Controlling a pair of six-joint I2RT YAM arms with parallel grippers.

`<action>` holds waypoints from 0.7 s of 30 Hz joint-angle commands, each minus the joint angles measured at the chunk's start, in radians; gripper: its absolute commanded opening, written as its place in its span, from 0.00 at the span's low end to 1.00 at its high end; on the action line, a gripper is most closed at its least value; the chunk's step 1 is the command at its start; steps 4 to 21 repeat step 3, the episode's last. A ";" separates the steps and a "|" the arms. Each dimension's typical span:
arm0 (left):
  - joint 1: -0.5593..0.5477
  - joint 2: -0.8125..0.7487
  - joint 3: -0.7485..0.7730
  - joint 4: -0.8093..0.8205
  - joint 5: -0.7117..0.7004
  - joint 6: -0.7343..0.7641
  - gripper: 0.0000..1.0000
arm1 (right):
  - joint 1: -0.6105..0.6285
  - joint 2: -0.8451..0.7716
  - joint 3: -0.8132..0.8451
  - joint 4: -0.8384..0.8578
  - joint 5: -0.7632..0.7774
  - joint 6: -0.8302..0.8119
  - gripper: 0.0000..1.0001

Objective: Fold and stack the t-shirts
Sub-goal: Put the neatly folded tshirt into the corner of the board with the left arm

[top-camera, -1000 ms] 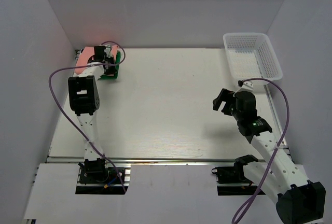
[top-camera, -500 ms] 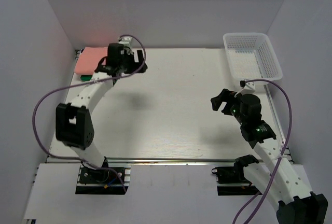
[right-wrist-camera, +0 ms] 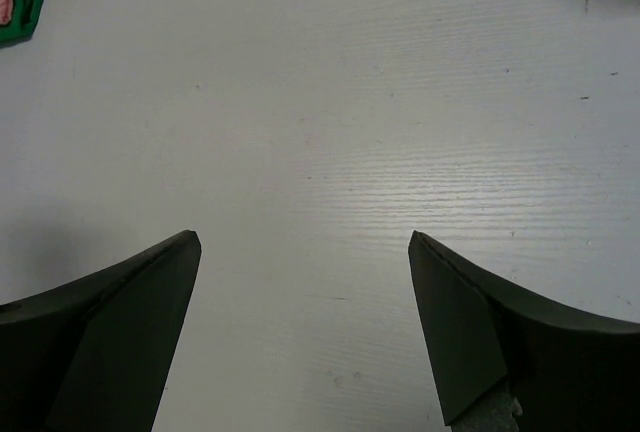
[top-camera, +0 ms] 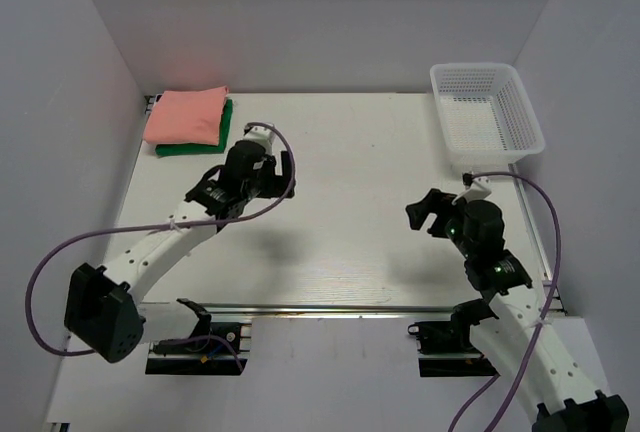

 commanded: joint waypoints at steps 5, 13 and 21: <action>-0.024 -0.106 -0.060 0.009 -0.058 -0.020 1.00 | -0.004 -0.061 -0.047 0.048 -0.037 -0.010 0.90; -0.024 -0.106 -0.060 0.009 -0.058 -0.020 1.00 | -0.004 -0.061 -0.047 0.048 -0.037 -0.010 0.90; -0.024 -0.106 -0.060 0.009 -0.058 -0.020 1.00 | -0.004 -0.061 -0.047 0.048 -0.037 -0.010 0.90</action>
